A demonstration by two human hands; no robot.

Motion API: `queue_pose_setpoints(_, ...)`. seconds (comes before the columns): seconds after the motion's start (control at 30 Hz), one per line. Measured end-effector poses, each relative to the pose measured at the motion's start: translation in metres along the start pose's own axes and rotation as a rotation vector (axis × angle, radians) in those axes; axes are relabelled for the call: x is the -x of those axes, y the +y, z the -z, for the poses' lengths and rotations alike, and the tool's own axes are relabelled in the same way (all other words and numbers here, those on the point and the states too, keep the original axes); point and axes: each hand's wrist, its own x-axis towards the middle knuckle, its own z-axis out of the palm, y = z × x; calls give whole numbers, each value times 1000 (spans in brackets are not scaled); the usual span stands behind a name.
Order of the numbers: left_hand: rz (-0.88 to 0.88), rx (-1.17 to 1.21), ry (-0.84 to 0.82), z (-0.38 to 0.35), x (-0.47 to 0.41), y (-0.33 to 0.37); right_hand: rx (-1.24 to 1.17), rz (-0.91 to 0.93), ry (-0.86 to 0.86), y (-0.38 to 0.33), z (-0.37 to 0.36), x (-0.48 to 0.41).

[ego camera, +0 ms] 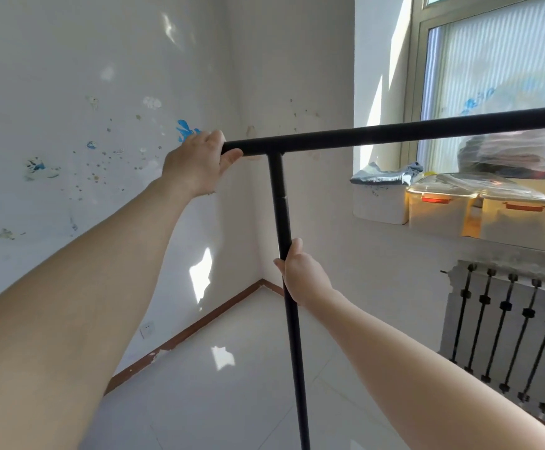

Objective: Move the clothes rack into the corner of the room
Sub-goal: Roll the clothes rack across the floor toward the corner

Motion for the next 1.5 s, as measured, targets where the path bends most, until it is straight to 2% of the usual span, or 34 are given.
queue_pose_setpoints(0.37, -32, 21, 4, -73, -68, -78, -31, 55, 8, -21, -62, -105)
queue_pose_setpoints(0.67, 9, 22, 0, -118, -107, -165, -43, 72, -25, -70, -119, -176)
queue_pose_setpoints(0.7, 16, 24, -17, -133, -123, -204, -62, 79, -24, -96, -144, -205)
queue_pose_setpoints(0.73, 14, 16, -5, -141, -125, -213, -52, 61, -34, -101, -150, -211)
queue_pose_setpoints(0.77, 46, 21, -27, -161, -143, -262, -71, 54, -44, -133, -184, -244)
queue_pose_setpoints(1.07, -2, 5, 26, -180, -155, -288, -120, 27, -39, -147, -205, -267)
queue_pose_setpoints(1.5, 45, -34, 11, -242, -197, -444, -34, 159, -59, -230, -311, -367)
